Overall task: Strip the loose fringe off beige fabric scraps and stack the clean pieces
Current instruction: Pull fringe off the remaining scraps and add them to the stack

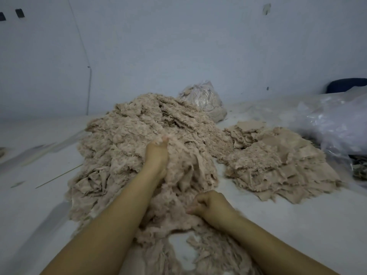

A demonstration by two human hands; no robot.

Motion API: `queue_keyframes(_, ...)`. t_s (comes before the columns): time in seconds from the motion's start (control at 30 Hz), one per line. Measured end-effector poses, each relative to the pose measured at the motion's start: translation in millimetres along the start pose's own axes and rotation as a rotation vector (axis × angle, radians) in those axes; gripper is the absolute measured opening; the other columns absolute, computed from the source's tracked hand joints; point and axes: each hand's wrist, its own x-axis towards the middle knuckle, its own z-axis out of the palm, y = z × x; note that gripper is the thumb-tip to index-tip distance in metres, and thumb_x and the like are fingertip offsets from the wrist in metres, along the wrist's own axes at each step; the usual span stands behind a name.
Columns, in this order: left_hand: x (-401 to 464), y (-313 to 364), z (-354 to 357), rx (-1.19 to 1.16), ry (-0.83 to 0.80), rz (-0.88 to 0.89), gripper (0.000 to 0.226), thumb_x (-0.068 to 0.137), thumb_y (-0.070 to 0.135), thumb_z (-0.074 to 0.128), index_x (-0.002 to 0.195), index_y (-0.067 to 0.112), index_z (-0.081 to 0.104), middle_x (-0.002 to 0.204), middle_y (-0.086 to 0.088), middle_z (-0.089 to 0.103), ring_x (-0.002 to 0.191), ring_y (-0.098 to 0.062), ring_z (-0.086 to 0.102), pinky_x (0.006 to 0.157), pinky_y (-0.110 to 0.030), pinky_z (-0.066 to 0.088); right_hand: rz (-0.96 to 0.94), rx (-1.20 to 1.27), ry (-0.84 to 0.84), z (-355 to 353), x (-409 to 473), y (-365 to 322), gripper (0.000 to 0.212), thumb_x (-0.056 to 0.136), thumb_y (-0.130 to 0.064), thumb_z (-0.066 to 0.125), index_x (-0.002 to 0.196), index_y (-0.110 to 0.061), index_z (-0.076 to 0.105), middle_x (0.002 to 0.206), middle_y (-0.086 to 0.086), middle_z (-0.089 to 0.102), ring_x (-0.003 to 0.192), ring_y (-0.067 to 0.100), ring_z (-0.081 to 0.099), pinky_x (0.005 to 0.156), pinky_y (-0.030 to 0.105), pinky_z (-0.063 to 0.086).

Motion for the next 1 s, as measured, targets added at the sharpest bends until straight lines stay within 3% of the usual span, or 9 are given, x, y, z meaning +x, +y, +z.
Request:
queue_keyframes(0.07,12.3,7.1,-6.1,-0.059,0.005,-0.057,0.058,0.096,0.032,0.052,0.141,0.001,0.032,0.106,-0.015,0.062,0.086,-0.028,0.060,0.078,-0.038,0.053,-0.014,0.048,-0.006,-2.1,-2.2,-1.6,0.032,0.079,-0.034,0.077,0.056,-0.024,0.057,0.060,-0.010,0.056,0.059,0.001,0.052,0.055,0.012,0.038)
queue_keyframes(0.17,-1.1,-2.5,6.7,0.007,-0.242,-0.060,0.035,0.095,0.026,0.056,0.115,-0.002,0.057,0.075,-0.012,0.061,0.072,-0.027,0.060,0.067,-0.040,0.052,-0.007,0.273,0.103,-4.5,4.0,-12.9,0.022,0.075,-0.044,0.077,0.082,-0.026,0.067,0.078,-0.009,0.066,0.074,0.005,0.061,0.066,0.016,0.046)
queue_keyframes(0.3,-12.3,-17.5,18.3,-0.001,-0.444,0.012,0.022,0.092,0.027,0.060,0.080,0.009,0.064,0.066,-0.002,0.072,0.060,-0.013,0.069,0.050,-0.024,0.055,0.046,0.780,0.240,-2.2,11.1,-23.0,0.020,0.081,-0.019,0.075,0.067,-0.013,0.063,0.075,0.006,0.071,0.070,0.019,0.067,0.062,0.025,0.052)
queue_keyframes(0.43,6.9,-31.7,-2.6,0.243,-0.292,0.059,0.030,0.095,0.030,0.056,0.103,0.002,0.063,0.082,-0.008,0.070,0.068,-0.018,0.064,0.058,-0.020,0.050,0.082,1.104,0.201,-9.7,6.3,-12.9,0.004,0.085,-0.007,0.067,0.083,-0.008,0.064,0.082,0.009,0.073,0.074,0.020,0.070,0.064,0.030,0.057)
queue_keyframes(0.53,11.5,-45.6,-12.6,0.616,-0.435,0.189,0.031,0.092,0.026,0.060,0.116,0.006,0.062,0.108,-0.008,0.067,0.099,-0.024,0.063,0.086,-0.027,0.049,0.090,1.184,0.218,-18.5,6.2,-10.2,0.007,0.085,-0.005,0.065,0.091,-0.006,0.060,0.080,0.006,0.071,0.071,0.017,0.068,0.061,0.028,0.056)
queue_keyframes(0.63,-6.4,-36.1,-7.7,0.423,-0.605,0.246,0.031,0.091,0.051,0.052,0.084,0.022,0.064,0.086,0.003,0.065,0.083,-0.016,0.060,0.076,-0.030,0.047,0.063,1.199,0.220,-21.8,8.8,-11.3,0.006,0.088,-0.009,0.063,0.092,-0.010,0.066,0.087,0.007,0.073,0.075,0.016,0.069,0.068,0.029,0.055)
queue_keyframes(0.73,-27.1,-40.0,3.3,0.284,-0.763,0.181,0.038,0.092,0.059,0.043,0.081,0.030,0.065,0.085,0.013,0.064,0.083,-0.007,0.061,0.071,-0.019,0.045,0.061,1.202,0.272,-21.5,10.6,-17.4,0.009,0.092,-0.013,0.059,0.088,-0.007,0.065,0.084,0.012,0.072,0.075,0.022,0.068,0.073,0.036,0.056)
queue_keyframes(0.83,-23.6,-62.0,1.3,0.626,-0.585,0.405,0.036,0.099,0.033,0.044,0.065,0.021,0.043,0.064,0.007,0.046,0.064,-0.009,0.045,0.065,-0.028,0.033,0.109,1.186,0.458,-23.2,12.7,-18.6,0.019,0.098,-0.014,0.050,0.080,-0.010,0.055,0.065,0.008,0.059,0.059,0.020,0.055,0.057,0.031,0.048)
queue_keyframes(1.0,-1.5,-77.5,-19.9,0.516,-0.224,0.369,0.046,0.100,0.025,0.043,0.057,0.020,0.027,0.054,0.003,0.027,0.050,-0.011,0.028,0.046,-0.023,0.022,0.206,1.228,0.543,-36.9,14.1,0.0,0.021,0.103,-0.018,0.042,0.089,-0.008,0.055,0.045,-0.005,0.052,0.035,0.005,0.048,0.036,0.016,0.039)
